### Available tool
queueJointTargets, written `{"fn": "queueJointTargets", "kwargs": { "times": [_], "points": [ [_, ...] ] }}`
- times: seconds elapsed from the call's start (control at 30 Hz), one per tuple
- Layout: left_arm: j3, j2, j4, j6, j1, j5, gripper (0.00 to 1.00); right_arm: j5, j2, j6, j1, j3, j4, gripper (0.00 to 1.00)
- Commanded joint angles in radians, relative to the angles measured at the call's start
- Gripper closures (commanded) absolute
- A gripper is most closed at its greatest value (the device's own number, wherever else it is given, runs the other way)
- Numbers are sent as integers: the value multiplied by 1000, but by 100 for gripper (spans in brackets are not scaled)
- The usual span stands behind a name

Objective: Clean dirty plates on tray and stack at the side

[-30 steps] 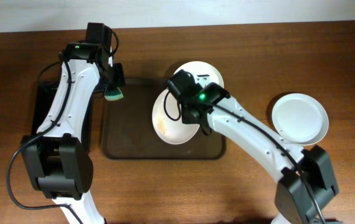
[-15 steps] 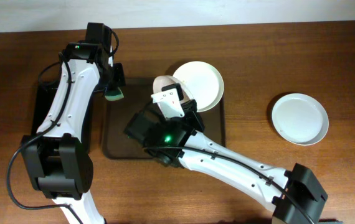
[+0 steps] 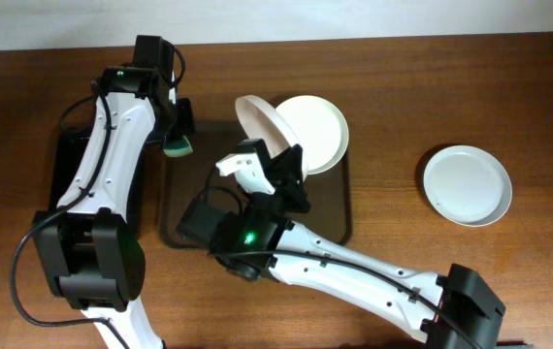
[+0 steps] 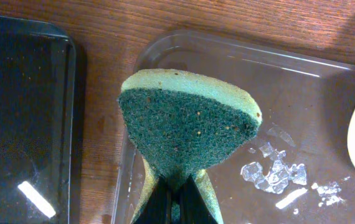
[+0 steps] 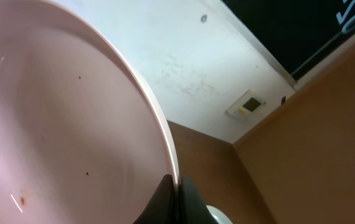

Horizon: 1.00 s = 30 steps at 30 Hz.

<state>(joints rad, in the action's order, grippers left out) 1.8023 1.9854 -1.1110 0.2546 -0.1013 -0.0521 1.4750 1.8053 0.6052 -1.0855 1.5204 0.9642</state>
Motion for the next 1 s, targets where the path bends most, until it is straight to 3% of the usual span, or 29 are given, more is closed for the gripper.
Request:
{"fn": "queueJointTargets", "kwargs": {
  "times": [0.0,0.1,0.2,0.33,0.53,0.7,0.97],
  "points": [
    [12,3,-1,-9,4,10,100,-20,-19,39,-5,18,-2,96],
    [12,3,-2,-10,4,10,99,-319,-19,51,28,18,-1,96],
    [12,3,-13,-37,5,11,100,-724,-18,190,124,10,5,96],
    [12,2,-55,-89,22,99,100,-1126,3,201,262,-35,-121,96],
    [12,2,-106,-129,43,286,99,-1287,108,211,338,-58,-233,96],
    [-31,2,-97,-100,43,292,100,-1289,171,249,341,-58,-274,96],
    [-267,2,72,18,27,238,100,-1288,182,250,342,-58,-300,96]
  ]
}}
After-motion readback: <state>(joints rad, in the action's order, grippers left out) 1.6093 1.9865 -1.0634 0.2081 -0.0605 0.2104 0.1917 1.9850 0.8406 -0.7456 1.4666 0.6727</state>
